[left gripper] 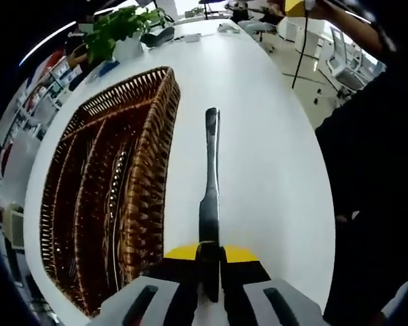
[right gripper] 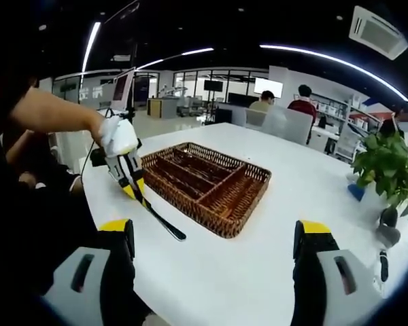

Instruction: Arrange the knives, forks, and spoons in their matching storage slots by inserting each utensil handle-first until every utensil is classified and aligned in the correct compartment

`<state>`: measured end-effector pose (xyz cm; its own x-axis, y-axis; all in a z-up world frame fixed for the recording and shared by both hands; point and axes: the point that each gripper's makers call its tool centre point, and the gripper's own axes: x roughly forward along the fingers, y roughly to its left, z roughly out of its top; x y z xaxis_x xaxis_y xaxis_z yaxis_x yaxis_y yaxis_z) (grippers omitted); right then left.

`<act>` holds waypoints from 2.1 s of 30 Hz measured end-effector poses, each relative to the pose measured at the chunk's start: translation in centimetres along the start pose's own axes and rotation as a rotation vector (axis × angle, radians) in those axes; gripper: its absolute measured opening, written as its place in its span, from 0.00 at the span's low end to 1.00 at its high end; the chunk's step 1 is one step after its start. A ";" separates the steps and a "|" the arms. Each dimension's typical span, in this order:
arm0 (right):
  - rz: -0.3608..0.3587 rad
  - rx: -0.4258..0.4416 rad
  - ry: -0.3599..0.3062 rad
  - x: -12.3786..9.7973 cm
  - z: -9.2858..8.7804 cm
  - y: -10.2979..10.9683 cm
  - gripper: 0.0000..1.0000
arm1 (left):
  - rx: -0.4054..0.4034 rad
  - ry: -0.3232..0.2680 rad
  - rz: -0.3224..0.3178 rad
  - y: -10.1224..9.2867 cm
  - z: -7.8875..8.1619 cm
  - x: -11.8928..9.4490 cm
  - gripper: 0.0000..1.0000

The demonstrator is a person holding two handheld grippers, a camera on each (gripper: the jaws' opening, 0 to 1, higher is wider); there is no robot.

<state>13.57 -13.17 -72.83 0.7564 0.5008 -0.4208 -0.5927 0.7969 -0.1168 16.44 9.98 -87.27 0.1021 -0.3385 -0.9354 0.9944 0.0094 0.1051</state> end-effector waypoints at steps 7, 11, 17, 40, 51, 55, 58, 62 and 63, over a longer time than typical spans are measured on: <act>0.003 -0.002 0.000 0.0 0.0 0.2 1.00 | -0.125 0.016 -0.034 0.0 -0.2 0.1 0.13; 0.002 -0.001 0.002 0.0 -0.1 0.1 1.00 | -0.121 0.017 -0.042 0.1 -0.2 0.1 0.15; -0.003 0.001 0.003 -0.1 -0.2 -0.1 1.00 | -0.091 0.059 -0.070 -0.3 -0.2 0.1 0.19; 0.030 -0.031 0.017 0.8 0.3 0.8 1.00 | -0.023 0.073 0.033 -0.3 -0.3 0.1 0.08; 0.076 -0.036 0.026 2.6 -0.4 2.7 1.00 | -0.003 0.069 0.039 -0.2 -0.2 -1.2 0.08; 0.107 -0.064 0.041 3.8 -1.0 3.8 0.99 | 0.010 0.078 0.040 -0.1 -0.2 -1.8 0.08; 0.126 -0.061 0.043 4.4 -1.4 4.5 0.99 | 0.019 0.079 0.044 -0.1 -0.1 -2.4 0.08; 0.145 -0.086 0.059 5.1 -2.3 5.2 0.98 | 0.025 0.079 0.043 -0.1 0.0 -3.1 0.08; 0.147 -0.093 0.065 5.2 -2.5 5.2 0.97 | 0.026 0.081 0.041 -0.1 0.0 -3.3 0.08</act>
<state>13.74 -7.21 -77.87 0.6416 0.5845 -0.4967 -0.7211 0.6803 -0.1309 15.97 11.10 -84.17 0.1459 -0.2615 -0.9541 0.9884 -0.0030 0.1519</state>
